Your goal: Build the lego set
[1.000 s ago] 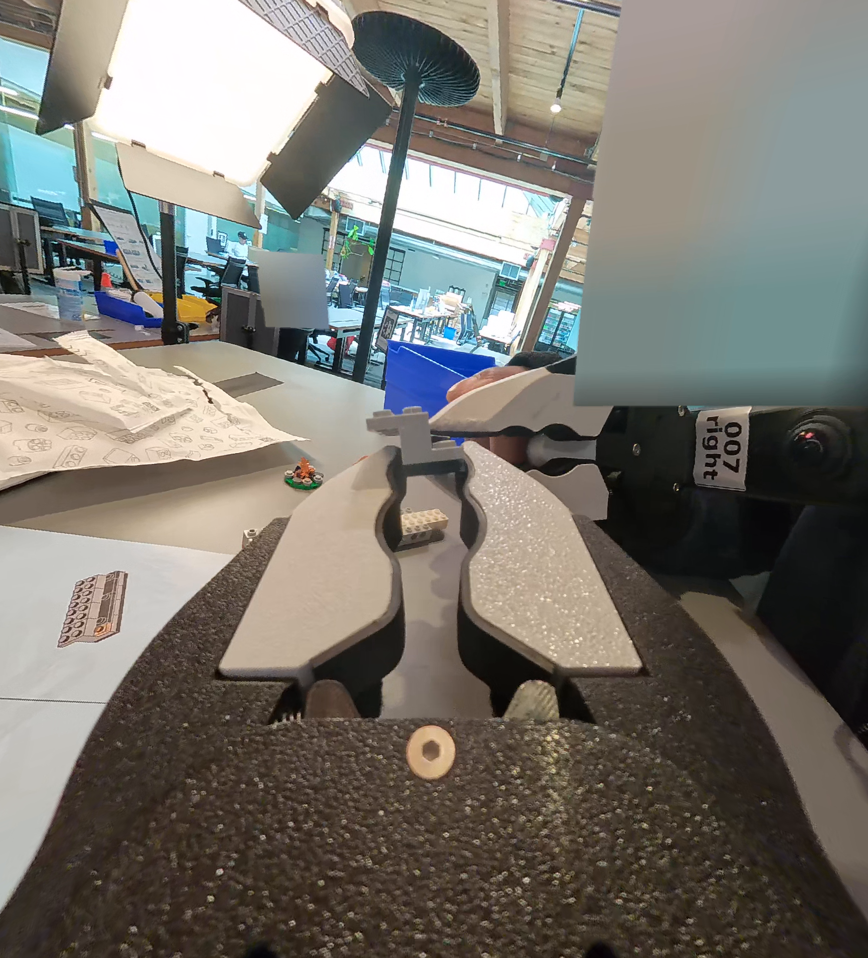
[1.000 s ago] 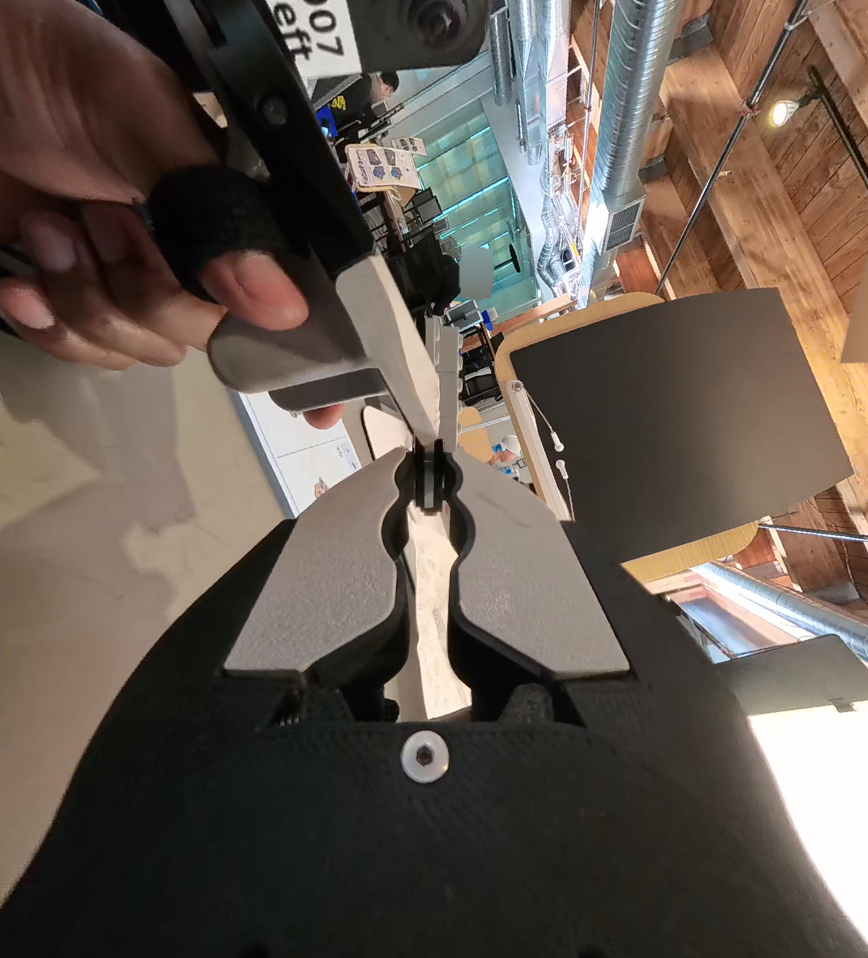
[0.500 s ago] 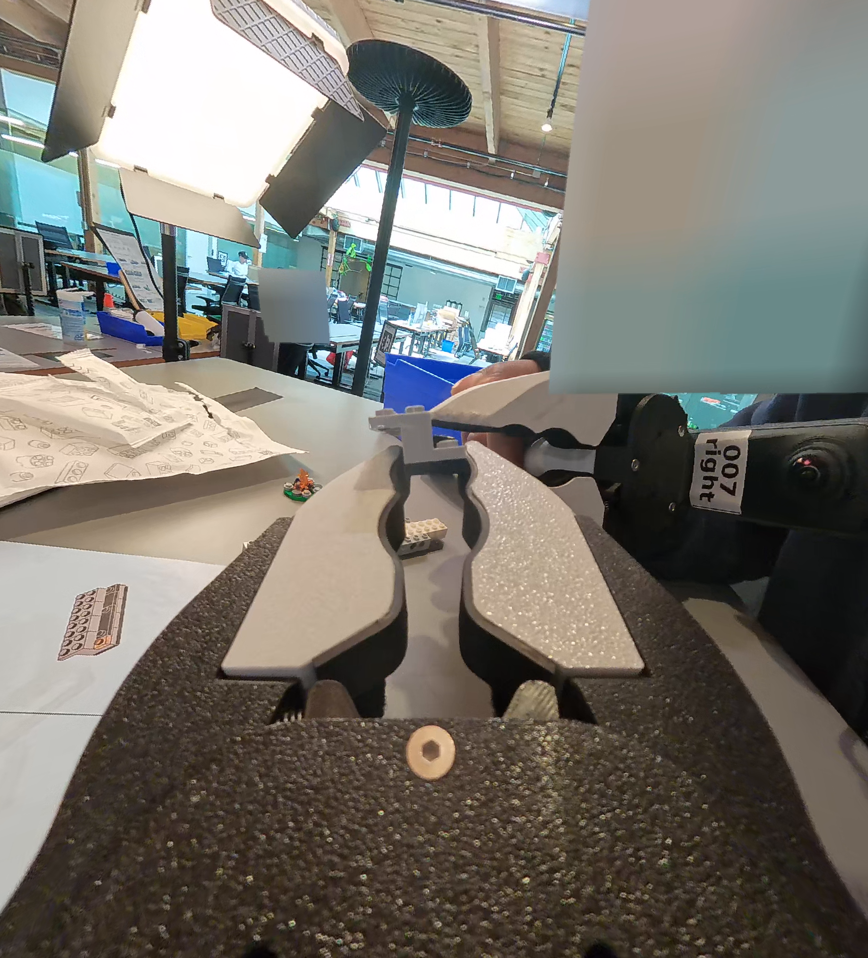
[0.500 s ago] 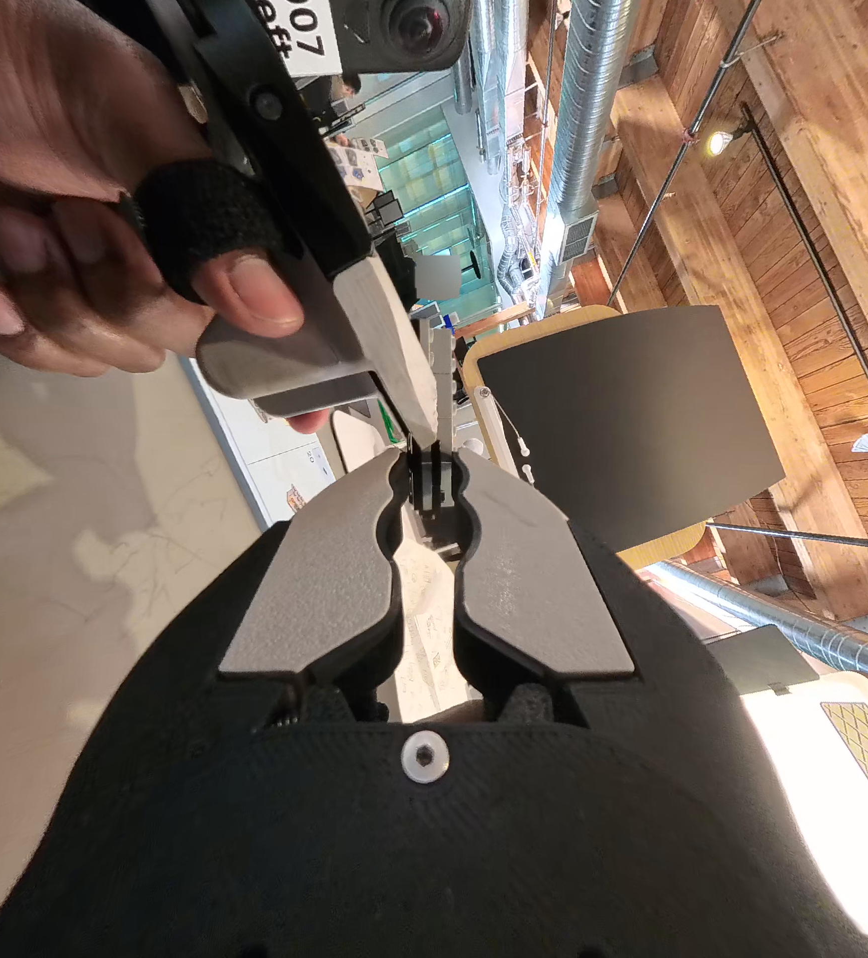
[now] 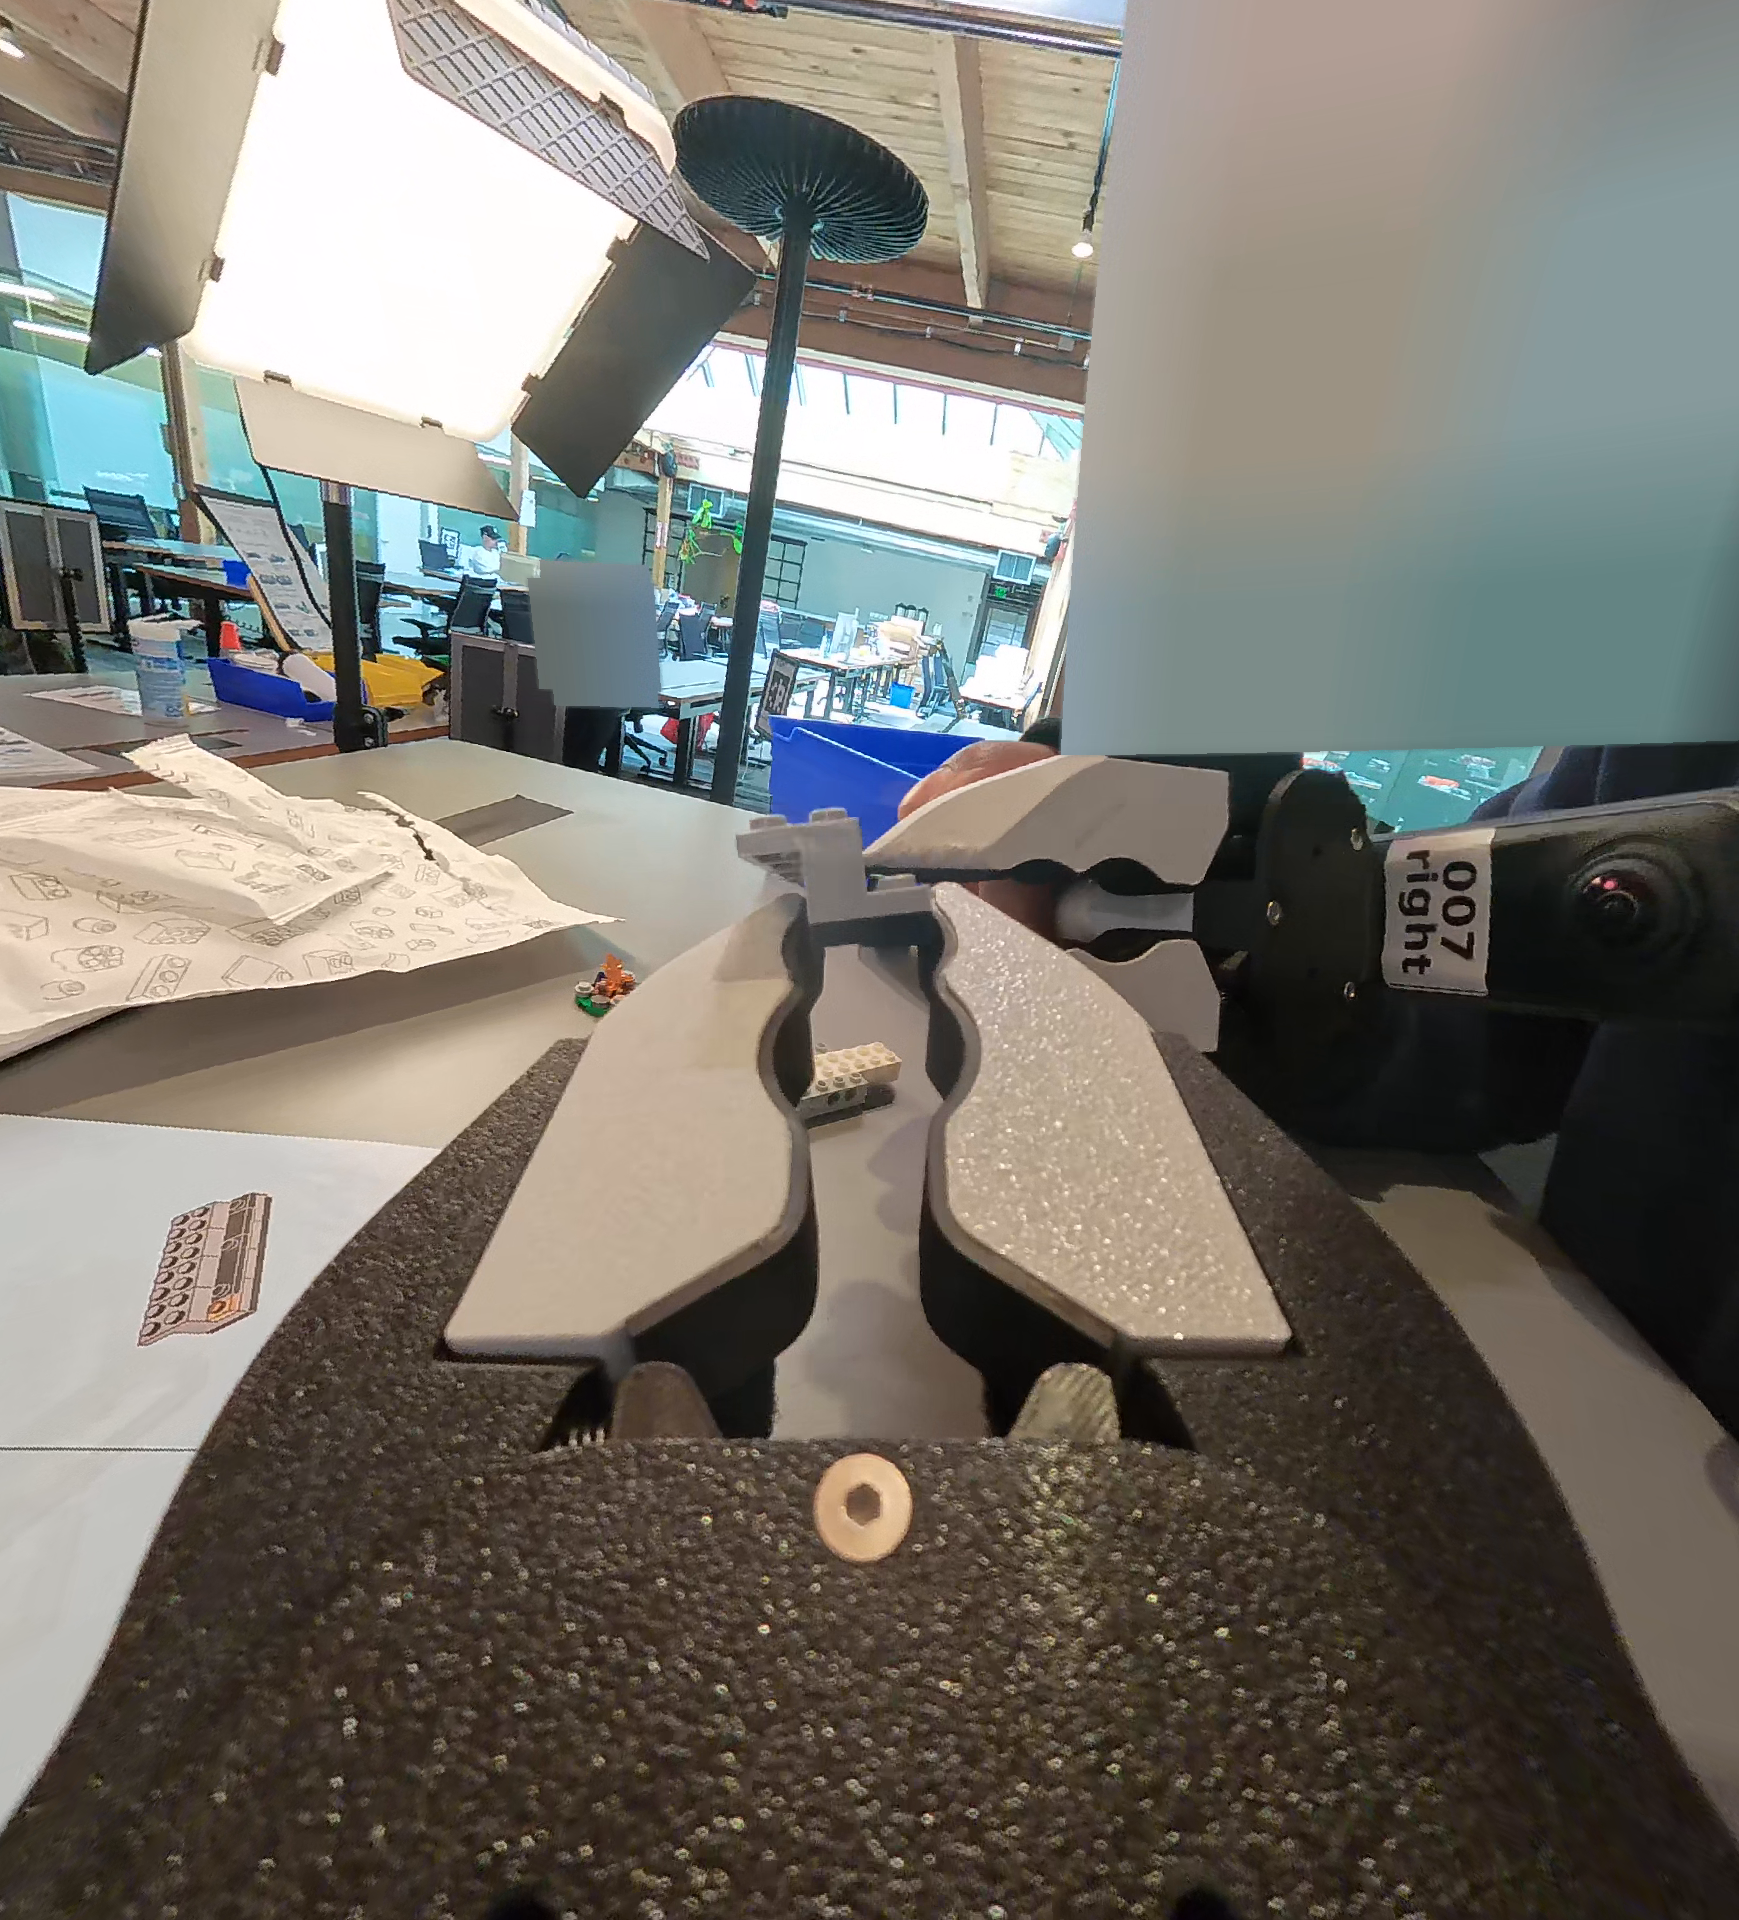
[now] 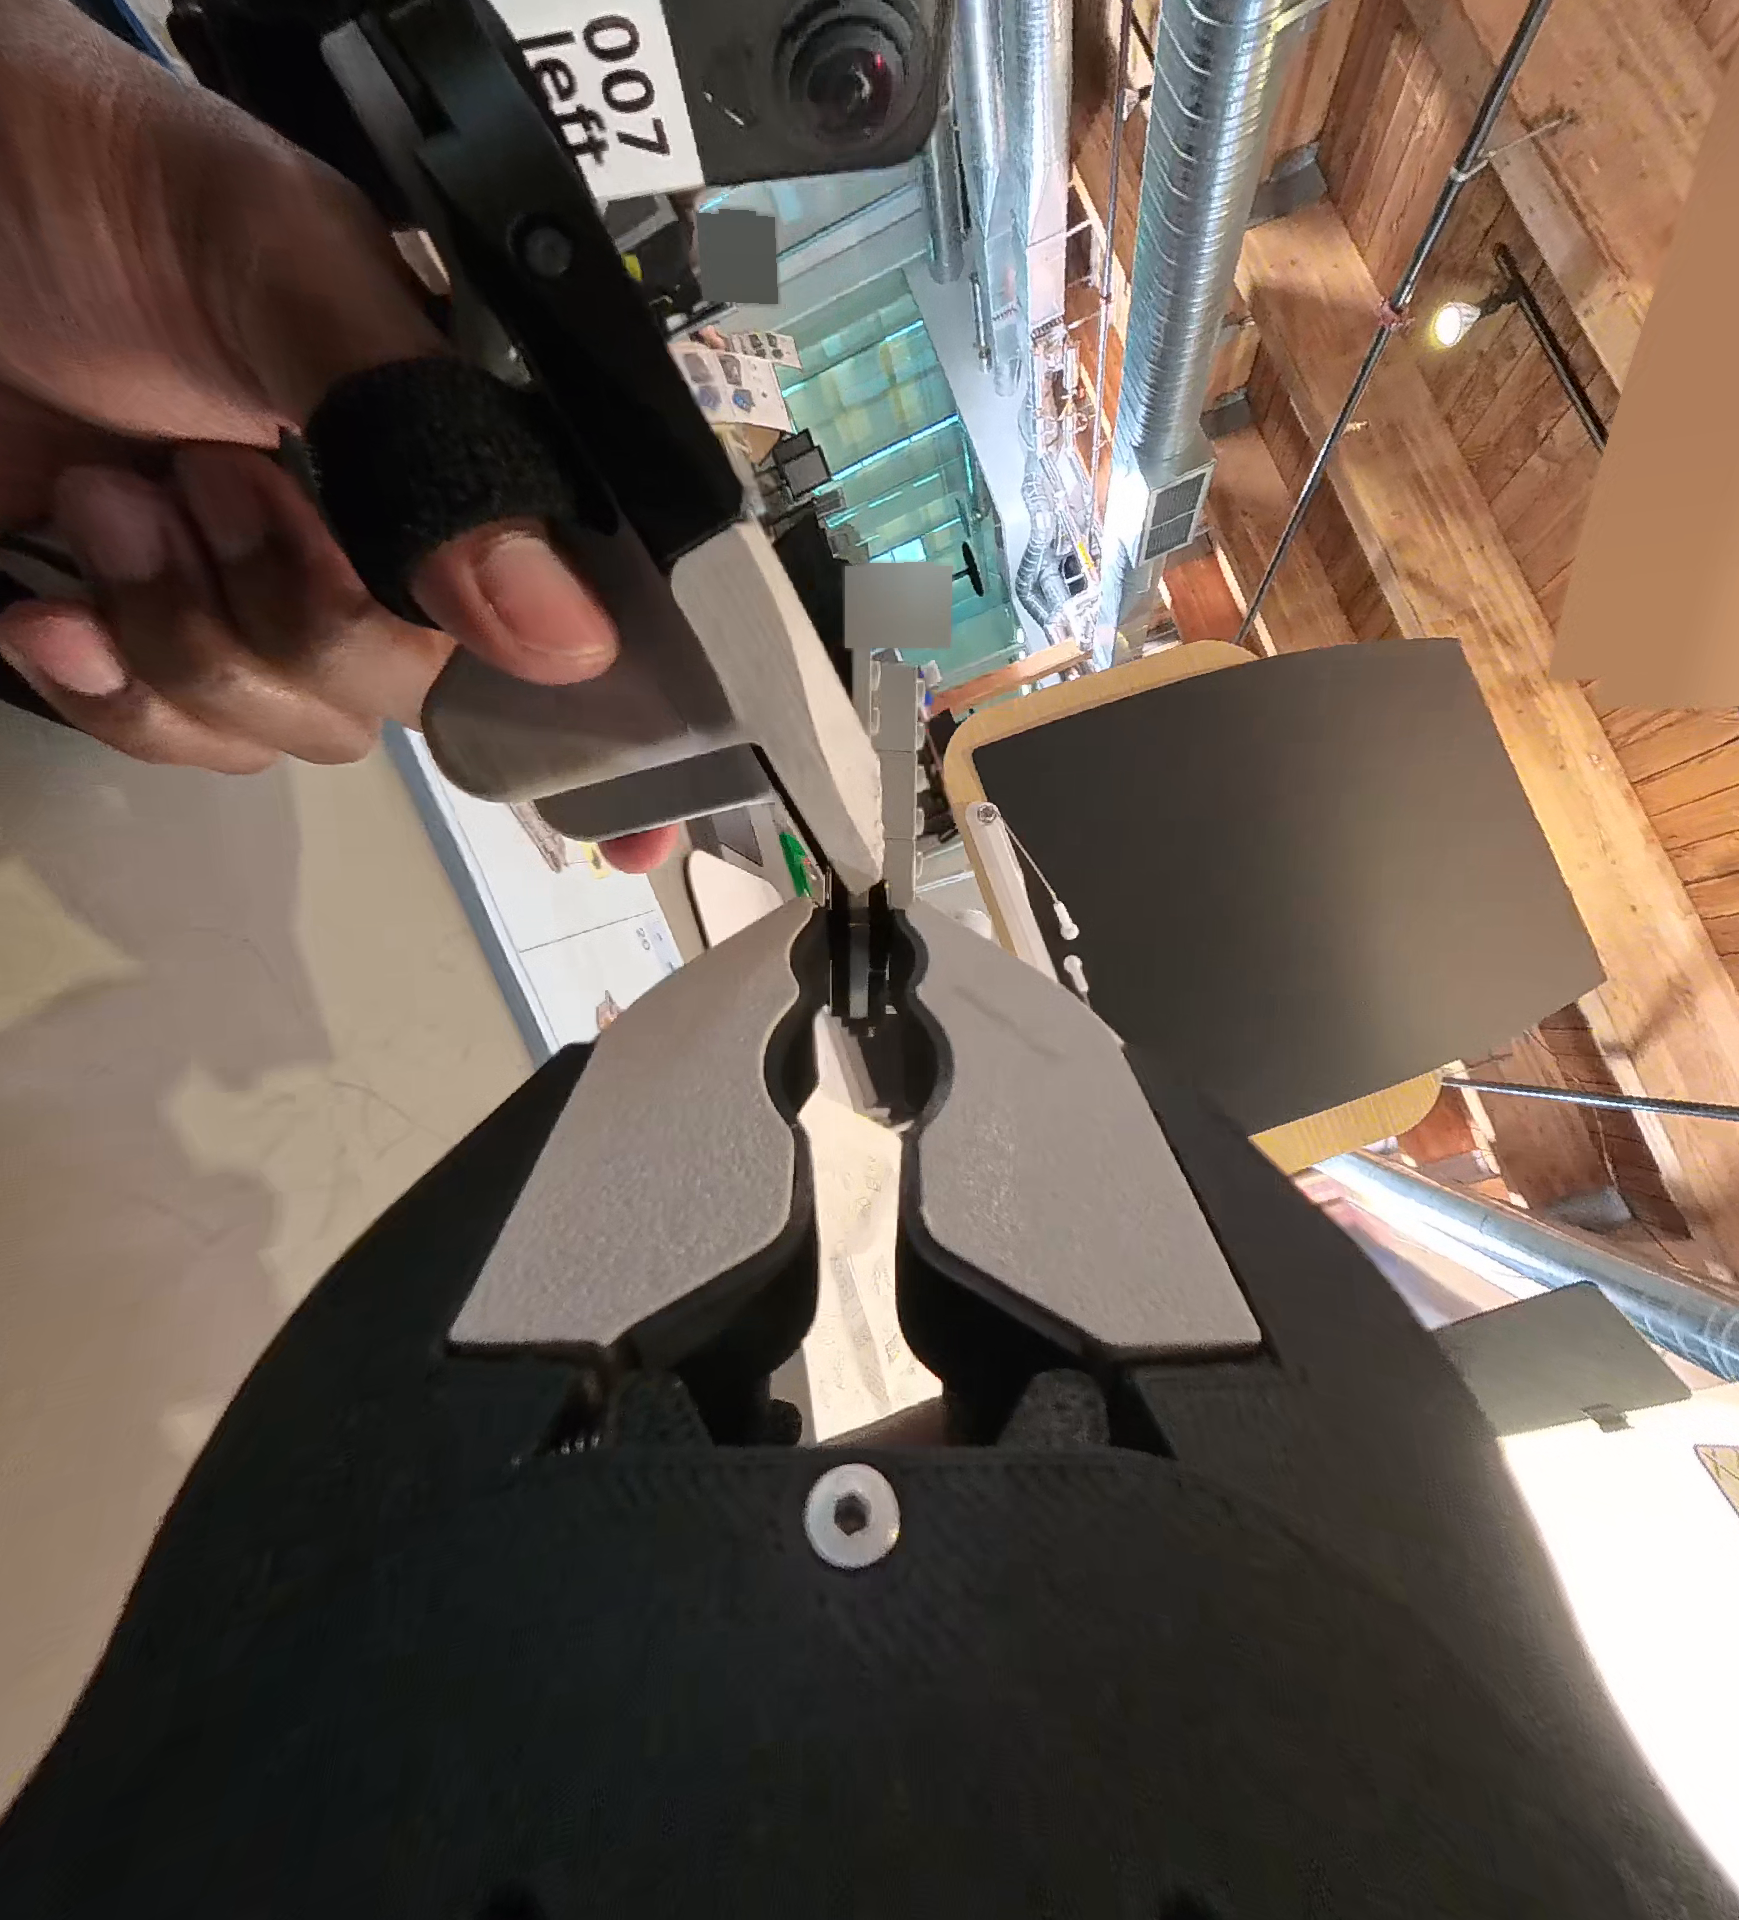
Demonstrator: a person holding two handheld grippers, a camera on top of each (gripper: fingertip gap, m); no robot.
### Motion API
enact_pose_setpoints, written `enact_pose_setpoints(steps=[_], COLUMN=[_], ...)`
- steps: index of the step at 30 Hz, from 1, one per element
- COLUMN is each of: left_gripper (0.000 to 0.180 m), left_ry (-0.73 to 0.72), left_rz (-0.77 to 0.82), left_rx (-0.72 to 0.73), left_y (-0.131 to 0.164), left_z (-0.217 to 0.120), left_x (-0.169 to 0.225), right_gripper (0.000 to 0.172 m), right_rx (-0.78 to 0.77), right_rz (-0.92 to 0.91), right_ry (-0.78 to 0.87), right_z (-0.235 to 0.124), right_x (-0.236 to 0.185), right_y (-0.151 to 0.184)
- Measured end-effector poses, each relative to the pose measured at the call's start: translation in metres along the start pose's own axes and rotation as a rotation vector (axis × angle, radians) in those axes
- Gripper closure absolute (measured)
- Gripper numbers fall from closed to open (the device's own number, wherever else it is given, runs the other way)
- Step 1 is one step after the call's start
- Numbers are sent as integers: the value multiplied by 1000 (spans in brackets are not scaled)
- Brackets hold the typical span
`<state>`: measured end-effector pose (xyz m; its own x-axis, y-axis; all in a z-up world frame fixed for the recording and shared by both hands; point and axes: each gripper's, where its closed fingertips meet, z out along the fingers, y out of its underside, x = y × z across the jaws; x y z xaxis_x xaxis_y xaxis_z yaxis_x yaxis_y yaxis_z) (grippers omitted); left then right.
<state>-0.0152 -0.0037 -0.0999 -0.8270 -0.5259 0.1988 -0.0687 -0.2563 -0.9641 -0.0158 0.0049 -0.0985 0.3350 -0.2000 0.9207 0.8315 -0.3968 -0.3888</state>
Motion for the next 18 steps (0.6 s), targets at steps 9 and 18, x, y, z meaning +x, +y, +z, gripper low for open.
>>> enact_pose_setpoints(steps=[9, 18], left_gripper=[163, 163], left_ry=[-24, -36], left_rz=[-10, -2], left_rx=[-1, 32], left_y=[1, -4], left_z=[1, -2], left_x=[-4, -6], right_gripper=[161, 145], right_rx=[3, -7], right_rz=[43, 109], right_ry=[-5, -5], right_z=[2, 3], right_x=[-1, 1], right_y=[4, 6])
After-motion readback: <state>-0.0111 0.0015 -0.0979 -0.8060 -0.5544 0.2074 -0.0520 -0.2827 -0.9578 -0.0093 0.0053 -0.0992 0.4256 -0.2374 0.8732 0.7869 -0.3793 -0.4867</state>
